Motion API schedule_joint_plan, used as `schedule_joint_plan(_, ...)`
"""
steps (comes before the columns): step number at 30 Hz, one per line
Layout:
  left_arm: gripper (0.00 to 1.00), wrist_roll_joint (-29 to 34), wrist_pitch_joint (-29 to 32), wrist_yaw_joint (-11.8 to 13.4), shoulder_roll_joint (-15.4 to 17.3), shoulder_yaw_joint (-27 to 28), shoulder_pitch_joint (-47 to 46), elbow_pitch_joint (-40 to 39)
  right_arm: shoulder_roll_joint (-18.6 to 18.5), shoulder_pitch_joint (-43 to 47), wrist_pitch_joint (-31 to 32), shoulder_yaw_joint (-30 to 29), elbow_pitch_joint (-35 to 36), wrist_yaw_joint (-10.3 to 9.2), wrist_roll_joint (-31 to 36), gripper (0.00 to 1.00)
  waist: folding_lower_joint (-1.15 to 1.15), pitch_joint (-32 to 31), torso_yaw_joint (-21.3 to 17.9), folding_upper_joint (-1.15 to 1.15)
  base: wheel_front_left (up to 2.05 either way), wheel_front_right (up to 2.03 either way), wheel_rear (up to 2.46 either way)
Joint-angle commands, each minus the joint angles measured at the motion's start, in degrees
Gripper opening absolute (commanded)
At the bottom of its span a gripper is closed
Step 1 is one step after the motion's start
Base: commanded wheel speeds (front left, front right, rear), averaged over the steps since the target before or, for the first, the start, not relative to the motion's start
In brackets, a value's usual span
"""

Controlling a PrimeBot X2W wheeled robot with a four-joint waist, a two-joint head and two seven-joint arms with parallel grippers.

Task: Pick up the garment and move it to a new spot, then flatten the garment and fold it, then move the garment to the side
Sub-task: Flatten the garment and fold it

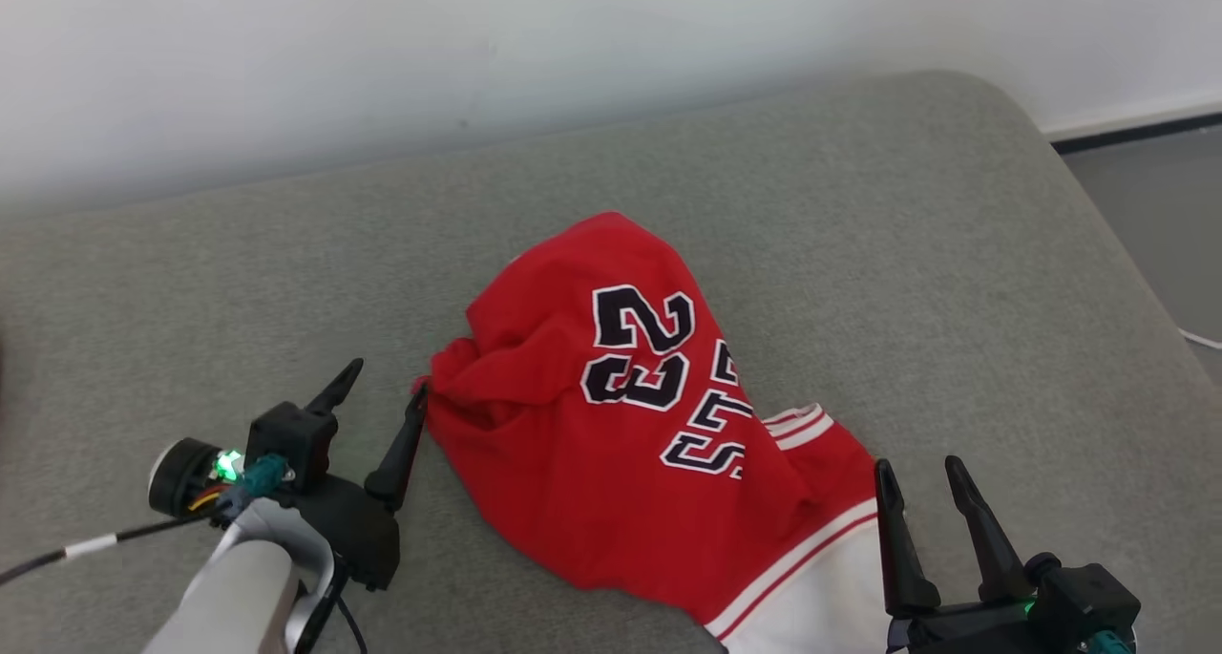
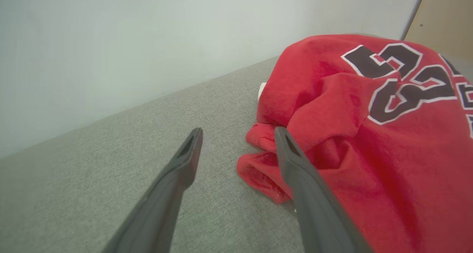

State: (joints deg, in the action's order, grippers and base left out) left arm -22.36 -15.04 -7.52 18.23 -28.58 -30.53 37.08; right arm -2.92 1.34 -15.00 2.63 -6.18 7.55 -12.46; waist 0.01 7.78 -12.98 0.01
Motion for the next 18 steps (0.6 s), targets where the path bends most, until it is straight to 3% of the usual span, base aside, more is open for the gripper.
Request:
schedule_joint_plan(1,1.0,-1.3,0.1,0.1,0.6,-1.0,-1.3,1.0,0.1,-0.3,-0.2,0.1,0.0,-0.13,-0.5,1.0,-0.01,2.2,-2.7,-0.01,0.0,0.0,0.0)
schedule_joint_plan(12,1.0,-13.4,6.0,0.1,3.7,-15.6,-9.5,10.1,0.1,-0.6,-0.2,0.5,-0.2,-0.13,-1.6,1.0,-0.01,3.5,-5.3,-0.01,0.0,0.0,0.0)
schedule_joint_plan(13,0.31,-14.6,6.6,0.1,3.8,-16.5,-9.8,10.4,0.1,-0.6,-0.2,0.4,-0.2,-0.13,-1.5,1.0,-0.01,3.4,-5.3,-0.01,0.0,0.0,0.0)
schedule_joint_plan(14,0.11,-15.2,6.7,0.1,3.9,-17.4,-10.3,10.6,0.1,-0.5,-0.2,0.1,-0.1,-0.13,-1.5,1.0,-0.01,3.3,-5.1,-0.01,0.0,0.0,0.0)
schedule_joint_plan(15,0.0,-15.7,6.3,0.1,4.0,-18.2,-10.7,10.7,0.1,-0.4,-0.2,-0.1,-0.1,-0.13,-1.4,1.0,-0.01,3.2,-5.0,-0.01,0.0,0.0,0.0)
schedule_joint_plan(18,0.0,-17.9,4.7,0.1,3.7,-19.9,-11.0,11.5,0.1,0.3,-0.2,-0.7,0.1,-0.13,-1.0,1.0,-0.01,2.4,-3.8,-0.01,0.0,0.0,0.0)
